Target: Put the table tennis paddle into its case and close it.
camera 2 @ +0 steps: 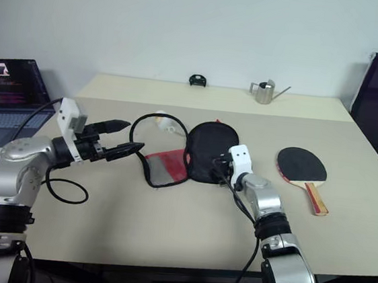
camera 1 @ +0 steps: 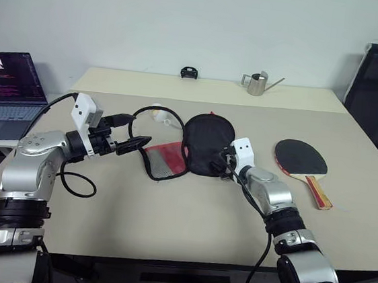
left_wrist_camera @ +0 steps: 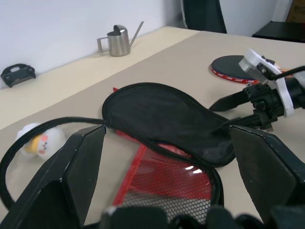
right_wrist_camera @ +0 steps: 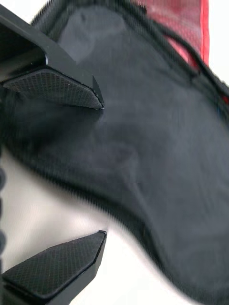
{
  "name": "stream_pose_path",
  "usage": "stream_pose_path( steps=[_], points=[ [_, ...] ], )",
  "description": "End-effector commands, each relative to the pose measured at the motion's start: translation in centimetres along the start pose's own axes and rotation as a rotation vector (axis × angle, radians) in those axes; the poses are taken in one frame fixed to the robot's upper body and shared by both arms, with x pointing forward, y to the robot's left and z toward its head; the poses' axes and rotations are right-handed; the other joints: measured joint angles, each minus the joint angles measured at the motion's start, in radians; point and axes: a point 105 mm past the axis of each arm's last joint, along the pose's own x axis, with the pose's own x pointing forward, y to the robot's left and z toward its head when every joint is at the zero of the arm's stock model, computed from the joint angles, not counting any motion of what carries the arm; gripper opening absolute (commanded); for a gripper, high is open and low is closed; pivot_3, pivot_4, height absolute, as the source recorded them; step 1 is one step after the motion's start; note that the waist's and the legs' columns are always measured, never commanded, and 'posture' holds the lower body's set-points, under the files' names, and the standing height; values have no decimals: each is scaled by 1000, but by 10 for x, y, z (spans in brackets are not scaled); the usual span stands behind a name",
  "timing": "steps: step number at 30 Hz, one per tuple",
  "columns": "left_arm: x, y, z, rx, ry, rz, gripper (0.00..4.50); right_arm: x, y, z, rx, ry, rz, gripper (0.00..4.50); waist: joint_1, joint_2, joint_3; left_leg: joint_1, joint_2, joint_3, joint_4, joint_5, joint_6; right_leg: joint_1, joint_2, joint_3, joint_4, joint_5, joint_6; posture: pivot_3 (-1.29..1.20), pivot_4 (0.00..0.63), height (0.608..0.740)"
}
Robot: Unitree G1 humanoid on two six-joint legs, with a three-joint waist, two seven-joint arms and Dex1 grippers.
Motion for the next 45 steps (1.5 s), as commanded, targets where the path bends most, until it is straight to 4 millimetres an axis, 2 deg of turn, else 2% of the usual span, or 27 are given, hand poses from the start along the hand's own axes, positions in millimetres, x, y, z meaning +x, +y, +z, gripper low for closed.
stream_pose_path(
  steps=[1,2,5,15,16,21,28,35,45],
  points=[
    [1,1,15,54,-28,-8,4500,5,14,18,-69,-47,31,4466,0,0,0,0,0,0,0,0,0,0,0,0,0,0,0,0,150,740],
    [1,2,15,56,-28,-7,4500,6,16,19,-79,-47,32,4466,0,0,0,0,0,0,0,0,0,0,0,0,0,0,0,0,150,740],
    [1,2,15,60,-28,-8,4500,8,18,20,-81,-48,31,3870,-1,0,0,0,0,0,0,0,0,0,0,0,0,0,0,0,150,740],
    [-4,2,13,74,-21,6,4500,5,12,27,-76,-65,-3,261,-1,0,0,0,0,0,0,0,0,-1,0,0,0,0,0,0,150,740],
    [-5,2,13,74,-21,6,4500,5,12,27,-75,-66,-4,43,-1,0,0,0,0,0,0,0,0,-1,0,0,0,0,0,0,150,740],
    [-6,0,12,72,-20,8,4500,-2,10,31,-62,-73,4,43,-1,0,0,0,0,0,0,0,0,-1,0,0,0,0,0,0,150,740],
    [-7,-3,13,75,-22,-2,4500,-26,-5,35,-48,-46,36,43,2,0,0,-1,0,0,0,0,0,-1,0,0,0,0,0,0,150,740],
    [-4,-8,11,77,-18,-23,4500,-43,-33,29,-102,17,13,43,2,0,0,-1,0,0,0,0,0,-1,0,0,0,0,0,0,150,740],
    [-1,-9,12,80,-17,-33,4500,-46,-66,20,-142,92,-23,43,2,0,0,-1,0,0,0,0,0,-1,0,0,-1,0,0,0,150,740]
  ],
)
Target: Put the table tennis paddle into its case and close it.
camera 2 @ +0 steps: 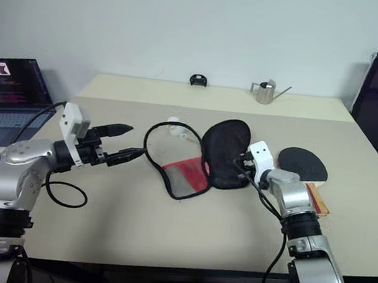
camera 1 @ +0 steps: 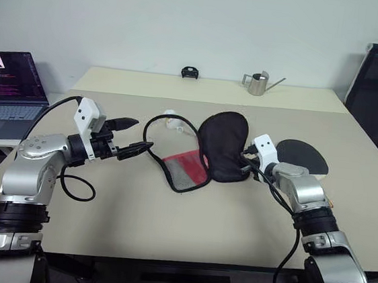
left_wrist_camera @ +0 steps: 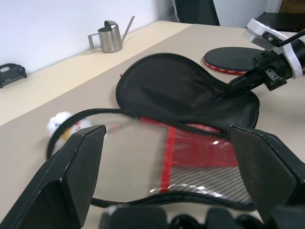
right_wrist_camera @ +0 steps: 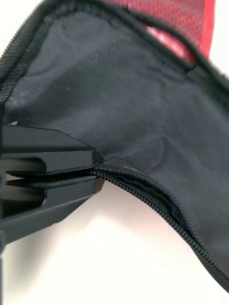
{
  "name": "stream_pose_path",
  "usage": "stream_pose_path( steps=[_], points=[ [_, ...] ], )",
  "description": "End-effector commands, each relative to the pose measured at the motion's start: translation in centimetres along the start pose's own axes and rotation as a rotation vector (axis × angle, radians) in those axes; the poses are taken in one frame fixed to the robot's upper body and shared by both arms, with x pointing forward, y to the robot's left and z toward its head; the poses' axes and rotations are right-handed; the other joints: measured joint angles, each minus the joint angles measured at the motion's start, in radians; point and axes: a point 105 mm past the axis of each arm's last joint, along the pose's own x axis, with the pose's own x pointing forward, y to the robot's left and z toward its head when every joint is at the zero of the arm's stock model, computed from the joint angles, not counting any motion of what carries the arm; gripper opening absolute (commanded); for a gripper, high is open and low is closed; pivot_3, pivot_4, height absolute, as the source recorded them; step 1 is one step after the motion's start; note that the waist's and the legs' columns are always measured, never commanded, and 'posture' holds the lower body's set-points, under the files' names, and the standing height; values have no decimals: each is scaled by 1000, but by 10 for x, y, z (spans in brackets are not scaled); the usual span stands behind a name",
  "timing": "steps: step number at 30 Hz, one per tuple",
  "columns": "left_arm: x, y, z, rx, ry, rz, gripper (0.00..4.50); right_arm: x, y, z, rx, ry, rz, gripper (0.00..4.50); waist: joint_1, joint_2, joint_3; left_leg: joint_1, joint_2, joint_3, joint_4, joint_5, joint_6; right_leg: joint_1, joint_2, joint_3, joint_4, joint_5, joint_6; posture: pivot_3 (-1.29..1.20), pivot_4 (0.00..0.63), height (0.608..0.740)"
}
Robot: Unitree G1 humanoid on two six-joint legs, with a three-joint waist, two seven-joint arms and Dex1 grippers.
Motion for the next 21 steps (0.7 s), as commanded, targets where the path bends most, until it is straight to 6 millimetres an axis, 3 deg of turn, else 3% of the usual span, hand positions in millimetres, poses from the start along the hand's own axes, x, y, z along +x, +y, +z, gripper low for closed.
stream_pose_path(
  steps=[1,6,12,15,21],
  points=[
    [0,-2,15,50,-32,-12,4500,-3,-11,15,-52,-36,-17,43,0,0,0,0,0,0,0,0,0,0,0,0,0,0,0,0,150,740],
    [-1,-2,15,52,-29,-12,4500,-2,-21,16,-74,-26,-34,43,0,0,0,0,0,0,0,0,0,0,0,0,0,0,0,0,150,740],
    [1,-3,16,55,-28,-12,4500,2,-18,18,-71,-17,-10,43,0,0,0,0,0,0,0,0,0,0,0,0,0,0,0,0,150,740],
    [1,-3,16,56,-26,-12,4500,3,-18,17,-62,-15,-17,671,0,0,0,0,0,0,0,0,0,0,0,0,0,0,0,0,150,740],
    [1,-3,16,57,-24,-13,4500,0,-29,19,-73,-29,-67,2760,0,0,0,0,0,0,0,0,0,0,0,0,0,0,0,0,150,740]
  ],
)
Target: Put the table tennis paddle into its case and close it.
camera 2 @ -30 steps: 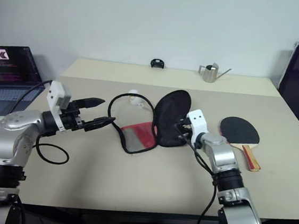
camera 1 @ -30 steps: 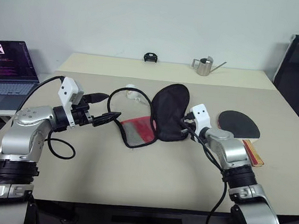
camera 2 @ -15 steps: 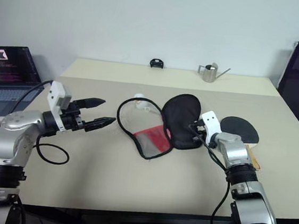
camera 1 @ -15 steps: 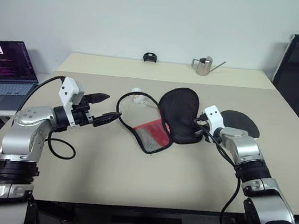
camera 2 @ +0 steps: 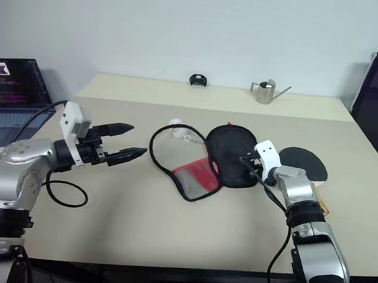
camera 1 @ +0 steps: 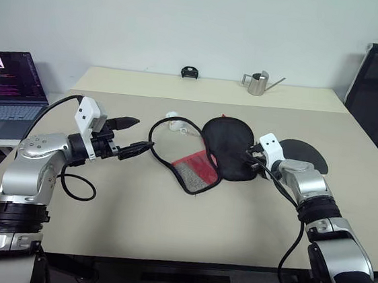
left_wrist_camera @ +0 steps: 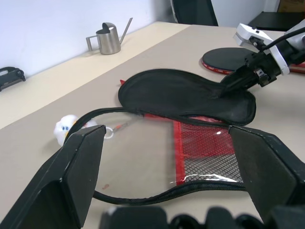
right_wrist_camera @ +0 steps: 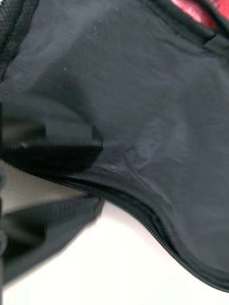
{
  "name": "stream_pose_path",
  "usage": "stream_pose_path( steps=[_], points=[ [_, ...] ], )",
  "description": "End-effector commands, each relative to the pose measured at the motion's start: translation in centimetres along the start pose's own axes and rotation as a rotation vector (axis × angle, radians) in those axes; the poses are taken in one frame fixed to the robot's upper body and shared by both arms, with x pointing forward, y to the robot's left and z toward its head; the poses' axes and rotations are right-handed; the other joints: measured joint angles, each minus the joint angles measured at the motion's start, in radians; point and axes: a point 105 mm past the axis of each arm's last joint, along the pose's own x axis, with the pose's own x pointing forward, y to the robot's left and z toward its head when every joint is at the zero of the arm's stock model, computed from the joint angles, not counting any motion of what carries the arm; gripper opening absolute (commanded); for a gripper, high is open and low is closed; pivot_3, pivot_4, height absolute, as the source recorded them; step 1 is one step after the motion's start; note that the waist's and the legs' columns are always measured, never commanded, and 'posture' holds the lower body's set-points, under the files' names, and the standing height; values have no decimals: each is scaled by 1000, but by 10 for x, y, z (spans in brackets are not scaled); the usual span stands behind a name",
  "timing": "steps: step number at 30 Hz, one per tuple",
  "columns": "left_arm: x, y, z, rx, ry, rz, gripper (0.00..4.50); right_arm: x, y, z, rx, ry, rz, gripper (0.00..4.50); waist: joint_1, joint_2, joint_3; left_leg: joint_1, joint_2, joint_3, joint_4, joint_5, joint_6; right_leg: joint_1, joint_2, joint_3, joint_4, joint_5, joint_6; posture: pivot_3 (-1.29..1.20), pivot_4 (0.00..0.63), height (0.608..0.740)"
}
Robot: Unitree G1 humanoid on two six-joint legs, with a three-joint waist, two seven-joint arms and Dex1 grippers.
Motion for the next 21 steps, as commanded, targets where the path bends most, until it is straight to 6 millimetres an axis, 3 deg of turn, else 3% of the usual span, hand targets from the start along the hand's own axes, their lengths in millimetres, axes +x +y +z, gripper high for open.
stream_pose_path(
  steps=[1,5,10,14,21],
  points=[
    [0,-1,14,48,-21,-9,4500,-8,-13,26,-35,-79,-48,3021,0,0,0,0,0,0,0,0,0,0,0,0,0,0,0,0,150,740],
    [1,-2,14,48,-22,-12,4500,-20,-26,39,-11,-152,-92,3021,0,0,0,0,0,0,0,0,0,0,0,0,0,0,0,0,150,740],
    [2,-9,16,69,-17,-34,4500,-49,-50,49,27,-240,-161,3021,1,0,0,-2,0,0,0,0,0,-1,0,0,-1,0,0,0,150,740],
    [14,-28,28,88,-53,-112,4500,-95,-74,30,42,-267,-230,3021,12,0,0,-5,0,-2,0,0,0,-1,0,-2,-2,0,0,0,150,740],
    [35,-52,40,73,-105,-224,4500,-134,-88,-7,63,-193,-299,3021,6,0,0,-4,-1,-2,1,0,0,-1,0,-1,-1,0,0,0,150,740]
  ],
)
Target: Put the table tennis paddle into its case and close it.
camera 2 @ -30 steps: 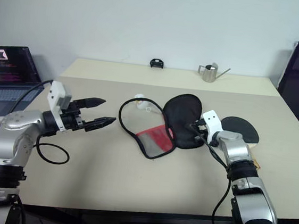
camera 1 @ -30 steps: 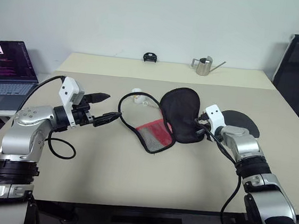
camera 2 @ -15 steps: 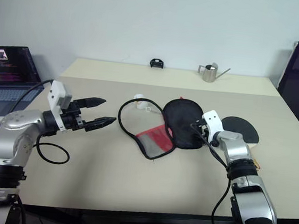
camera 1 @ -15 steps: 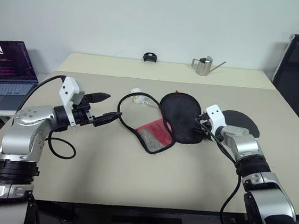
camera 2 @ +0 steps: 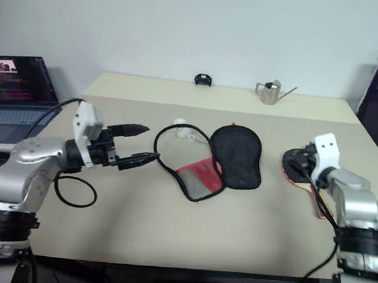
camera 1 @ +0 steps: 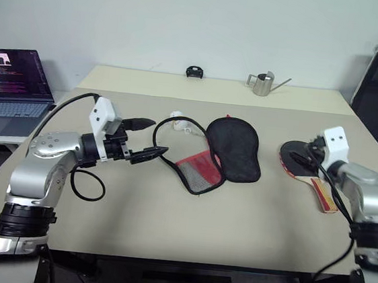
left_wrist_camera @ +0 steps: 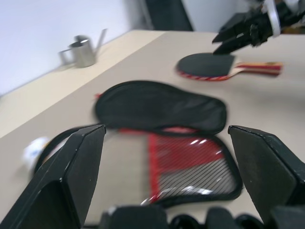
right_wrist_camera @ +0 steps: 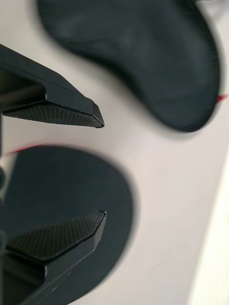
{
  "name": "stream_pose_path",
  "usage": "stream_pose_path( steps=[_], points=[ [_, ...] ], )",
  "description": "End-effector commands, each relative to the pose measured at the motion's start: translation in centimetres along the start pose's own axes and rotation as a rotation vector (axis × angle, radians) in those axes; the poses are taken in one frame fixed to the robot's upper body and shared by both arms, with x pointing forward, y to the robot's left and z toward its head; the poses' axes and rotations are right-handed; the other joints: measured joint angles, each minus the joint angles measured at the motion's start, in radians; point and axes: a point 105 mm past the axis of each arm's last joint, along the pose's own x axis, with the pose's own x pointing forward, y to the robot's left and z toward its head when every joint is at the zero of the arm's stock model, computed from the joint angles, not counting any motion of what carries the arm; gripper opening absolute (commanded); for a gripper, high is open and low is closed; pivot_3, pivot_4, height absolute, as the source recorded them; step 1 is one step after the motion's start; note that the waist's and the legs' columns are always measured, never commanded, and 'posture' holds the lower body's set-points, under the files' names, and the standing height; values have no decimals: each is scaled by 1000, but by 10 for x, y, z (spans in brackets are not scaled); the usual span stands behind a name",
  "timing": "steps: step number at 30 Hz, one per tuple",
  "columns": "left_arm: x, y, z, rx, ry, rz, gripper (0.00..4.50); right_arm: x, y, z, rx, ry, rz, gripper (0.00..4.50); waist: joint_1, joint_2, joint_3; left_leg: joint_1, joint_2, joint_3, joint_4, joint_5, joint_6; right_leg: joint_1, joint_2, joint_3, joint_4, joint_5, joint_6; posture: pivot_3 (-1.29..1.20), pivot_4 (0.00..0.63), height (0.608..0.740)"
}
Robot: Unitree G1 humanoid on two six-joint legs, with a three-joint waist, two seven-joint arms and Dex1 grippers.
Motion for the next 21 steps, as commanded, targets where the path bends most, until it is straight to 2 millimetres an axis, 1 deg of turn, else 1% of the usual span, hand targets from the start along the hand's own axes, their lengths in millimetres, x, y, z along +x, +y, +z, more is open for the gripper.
stream_pose_path(
  steps=[1,4,9,14,21],
  points=[
    [14,-11,22,28,-69,-72,4500,-22,-18,10,-18,-36,-65,3021,-6,0,0,1,0,1,0,0,0,0,0,1,1,0,0,0,150,740],
    [27,-20,28,-33,-112,-132,4500,-32,-28,-8,-17,23,-107,3021,-7,0,0,2,0,1,0,0,0,1,1,1,1,0,0,0,150,740],
    [42,-34,28,-64,-112,-233,4500,-36,-32,-25,-3,76,-117,3021,-12,0,0,3,0,2,0,0,0,1,2,2,2,0,0,0,150,740],
    [54,-50,31,-78,-97,-363,4500,-31,-35,-35,11,105,-121,3021,-8,0,0,3,0,2,0,0,0,1,2,2,1,0,0,0,150,740],
    [67,-60,34,-58,-100,-435,4500,-19,-34,-45,25,140,-113,3021,-10,0,0,3,0,2,0,0,0,1,3,3,1,0,0,0,150,740]
  ],
)
